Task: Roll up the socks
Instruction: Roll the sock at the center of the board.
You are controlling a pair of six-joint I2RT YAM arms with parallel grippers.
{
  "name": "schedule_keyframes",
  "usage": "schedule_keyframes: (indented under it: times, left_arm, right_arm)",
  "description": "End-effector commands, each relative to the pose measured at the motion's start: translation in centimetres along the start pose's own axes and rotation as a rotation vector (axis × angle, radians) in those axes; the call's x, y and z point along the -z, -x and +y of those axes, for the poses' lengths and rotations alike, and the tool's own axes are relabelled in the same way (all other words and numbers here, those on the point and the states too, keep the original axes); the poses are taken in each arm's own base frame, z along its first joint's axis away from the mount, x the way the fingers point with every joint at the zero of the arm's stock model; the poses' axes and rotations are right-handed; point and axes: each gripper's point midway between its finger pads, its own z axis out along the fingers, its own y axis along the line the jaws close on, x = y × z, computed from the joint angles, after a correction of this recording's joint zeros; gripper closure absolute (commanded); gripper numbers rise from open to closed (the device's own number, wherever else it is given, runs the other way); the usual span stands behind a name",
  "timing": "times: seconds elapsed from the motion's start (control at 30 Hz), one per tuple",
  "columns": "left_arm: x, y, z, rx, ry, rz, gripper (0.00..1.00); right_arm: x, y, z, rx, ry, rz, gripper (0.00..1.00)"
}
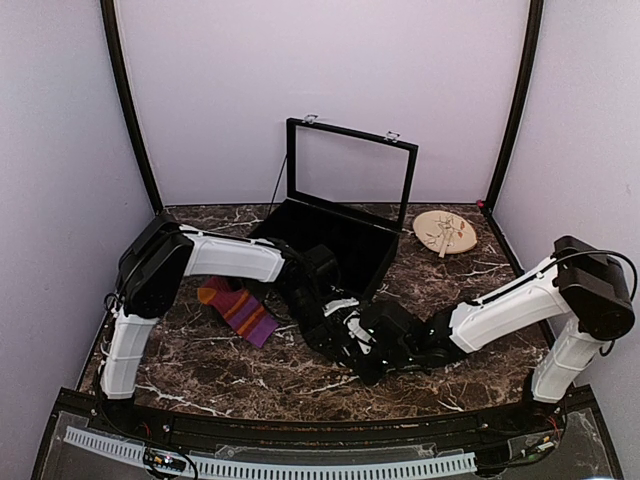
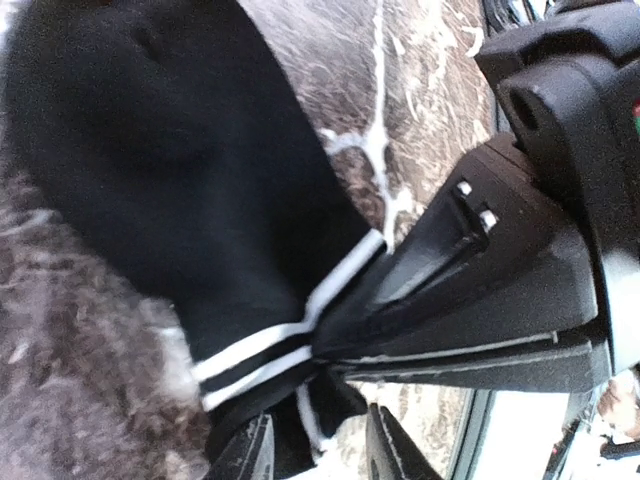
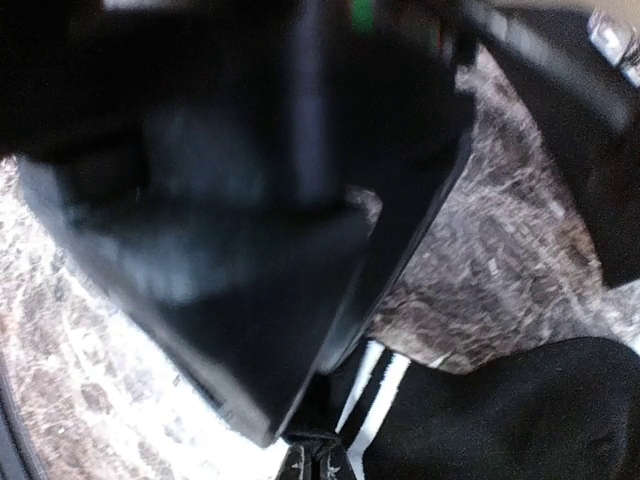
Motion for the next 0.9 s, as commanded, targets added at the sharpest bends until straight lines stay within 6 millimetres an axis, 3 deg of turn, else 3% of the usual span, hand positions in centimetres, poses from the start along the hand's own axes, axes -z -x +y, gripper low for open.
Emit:
schedule_keyframes:
  times: [0.0,0.3,0.53,0.67,0.87]
  left_arm:
    - [3.0,1.4,0.6,-0.028,0.118,-0.089,0.66]
    - [5.6,1.8,1.2,-0.062,0.278,-0.204,0.65]
    - [7.5,2.3,-0.8,-0.149,0.316,-0.334,0.65]
    - [7.3,2.1,-2.4,-0.235,0.350,-0.363,0.65]
    - [5.3,1.1,-3.7,-0.364,0.478,-0.349,0.65]
  right_arm:
    - [0.1,-5.3,0.8,-0.060,0.090,0.200,1.00]
    - [0.6,-4.6,1.6,-0.156,0.196,0.199,1.00]
    - [1.3,-4.3,1.7,-0.287,0.302,0.197,1.00]
    - [1.5,-4.2,1.5,-0.346,0.340,0.204,1.00]
    - [1.9,-3.8,1.4,-0.401,0.391,0.210,1.00]
